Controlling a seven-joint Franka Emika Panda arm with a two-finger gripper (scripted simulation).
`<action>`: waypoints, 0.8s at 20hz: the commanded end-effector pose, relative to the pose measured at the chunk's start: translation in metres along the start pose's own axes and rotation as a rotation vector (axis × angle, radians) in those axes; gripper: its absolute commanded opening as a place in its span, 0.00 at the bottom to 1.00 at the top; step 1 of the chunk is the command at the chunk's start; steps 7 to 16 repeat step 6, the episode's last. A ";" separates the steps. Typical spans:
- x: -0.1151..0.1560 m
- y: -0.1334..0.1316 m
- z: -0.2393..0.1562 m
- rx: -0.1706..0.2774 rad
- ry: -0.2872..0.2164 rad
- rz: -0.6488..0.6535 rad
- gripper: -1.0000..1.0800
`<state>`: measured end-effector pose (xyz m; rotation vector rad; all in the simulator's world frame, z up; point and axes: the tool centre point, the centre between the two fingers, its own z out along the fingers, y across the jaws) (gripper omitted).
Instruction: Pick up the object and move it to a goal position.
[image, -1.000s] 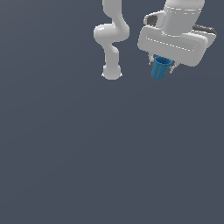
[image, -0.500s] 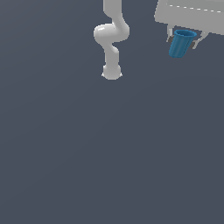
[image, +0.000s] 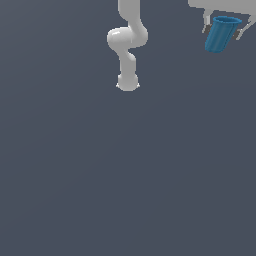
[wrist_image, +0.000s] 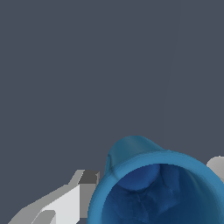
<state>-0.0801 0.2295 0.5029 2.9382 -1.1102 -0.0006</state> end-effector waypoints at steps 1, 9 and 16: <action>-0.001 -0.002 -0.005 0.001 0.000 0.000 0.00; -0.001 -0.003 -0.006 0.001 0.000 0.000 0.00; -0.001 -0.003 -0.006 0.001 0.000 0.000 0.00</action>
